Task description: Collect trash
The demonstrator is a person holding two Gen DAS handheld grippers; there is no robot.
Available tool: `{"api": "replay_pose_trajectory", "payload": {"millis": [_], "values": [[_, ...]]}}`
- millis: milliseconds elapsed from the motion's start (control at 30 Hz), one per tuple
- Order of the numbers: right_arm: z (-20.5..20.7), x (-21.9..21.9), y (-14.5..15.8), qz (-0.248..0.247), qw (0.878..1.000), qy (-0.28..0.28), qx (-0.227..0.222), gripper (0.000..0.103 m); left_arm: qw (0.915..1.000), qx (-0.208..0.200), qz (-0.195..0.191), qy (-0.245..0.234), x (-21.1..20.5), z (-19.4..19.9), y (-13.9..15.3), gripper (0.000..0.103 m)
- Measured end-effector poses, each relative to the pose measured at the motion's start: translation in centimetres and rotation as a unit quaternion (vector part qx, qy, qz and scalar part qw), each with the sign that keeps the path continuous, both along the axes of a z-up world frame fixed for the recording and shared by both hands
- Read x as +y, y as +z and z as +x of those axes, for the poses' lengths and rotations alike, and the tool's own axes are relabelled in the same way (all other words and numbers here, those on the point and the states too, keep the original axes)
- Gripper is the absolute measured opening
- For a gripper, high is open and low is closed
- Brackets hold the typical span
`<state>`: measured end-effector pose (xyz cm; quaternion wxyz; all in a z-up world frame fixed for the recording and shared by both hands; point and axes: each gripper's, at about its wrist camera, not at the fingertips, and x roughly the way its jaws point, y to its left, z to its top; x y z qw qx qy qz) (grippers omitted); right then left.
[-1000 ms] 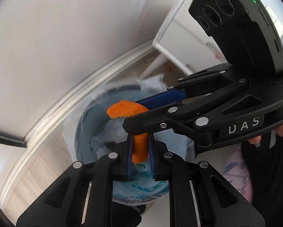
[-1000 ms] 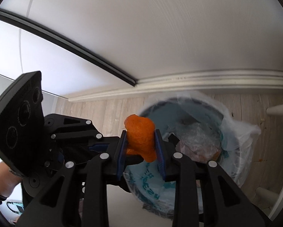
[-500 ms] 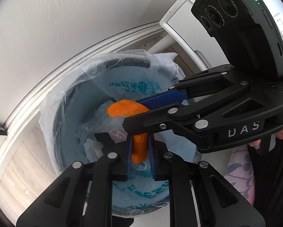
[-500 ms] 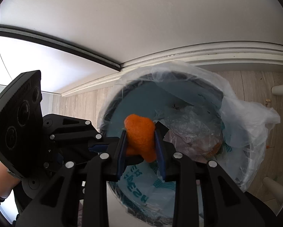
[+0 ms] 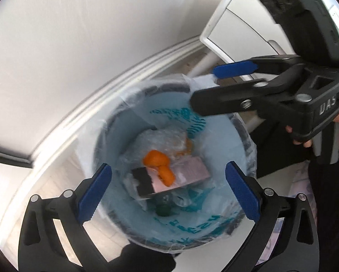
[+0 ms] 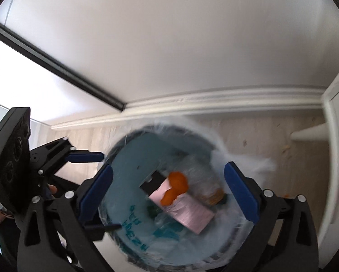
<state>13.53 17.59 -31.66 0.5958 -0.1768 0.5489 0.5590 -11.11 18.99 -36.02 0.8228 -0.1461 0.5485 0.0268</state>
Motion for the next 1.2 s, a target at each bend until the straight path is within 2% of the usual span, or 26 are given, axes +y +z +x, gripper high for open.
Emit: {"api": "replay_pose_trajectory", "payload": {"millis": [67, 167, 400, 500, 600, 633, 700, 867, 1033, 1100, 1200], "values": [[0.0, -0.9, 0.9, 0.007, 1.000, -0.004, -0.024, 0.096, 0.9999, 0.001, 0.014, 0.005, -0.5, 0.0, 0.7, 0.097], [-0.5, -2.0, 1.2, -0.004, 0.998, -0.024, -0.061, 0.096, 0.9990, -0.025, 0.037, 0.010, -1.2, 0.0, 2.4, 0.097], [-0.2, -3.7, 3.2, 0.014, 0.994, -0.063, -0.089, 0.096, 0.9914, -0.057, 0.106, 0.050, -3.2, -1.0, 6.6, 0.097], [0.0, -4.5, 4.0, 0.016, 0.990, -0.065, -0.126, 0.096, 0.9824, -0.085, 0.137, 0.096, -3.7, -2.0, 8.6, 0.097], [0.3, -5.0, 4.4, 0.020, 0.987, -0.077, -0.139, 0.096, 0.9718, -0.091, 0.160, 0.147, -3.7, -2.7, 9.6, 0.097], [0.4, -5.2, 4.6, 0.022, 0.986, -0.081, -0.142, 0.096, 0.9632, -0.088, 0.181, 0.178, -3.6, -3.0, 9.9, 0.097], [0.5, -5.5, 4.8, 0.024, 0.985, -0.088, -0.148, 0.096, 0.9533, -0.082, 0.199, 0.212, -3.3, -3.3, 10.0, 0.097], [0.2, -5.8, 5.1, 0.030, 0.984, -0.098, -0.149, 0.096, 0.9518, -0.087, 0.179, 0.233, -2.6, -4.0, 9.5, 0.097], [-0.8, -5.7, 5.4, 0.035, 0.984, -0.085, -0.153, 0.096, 0.9510, -0.096, 0.143, 0.257, -2.4, -4.8, 9.1, 0.097], [-1.2, -5.5, 5.5, 0.035, 0.984, -0.078, -0.157, 0.096, 0.9455, -0.105, 0.149, 0.270, -2.5, -5.2, 9.0, 0.097], [-1.7, -5.5, 5.8, 0.037, 0.983, -0.070, -0.167, 0.096, 0.9433, -0.103, 0.164, 0.270, -2.7, -5.0, 8.9, 0.097]]}}
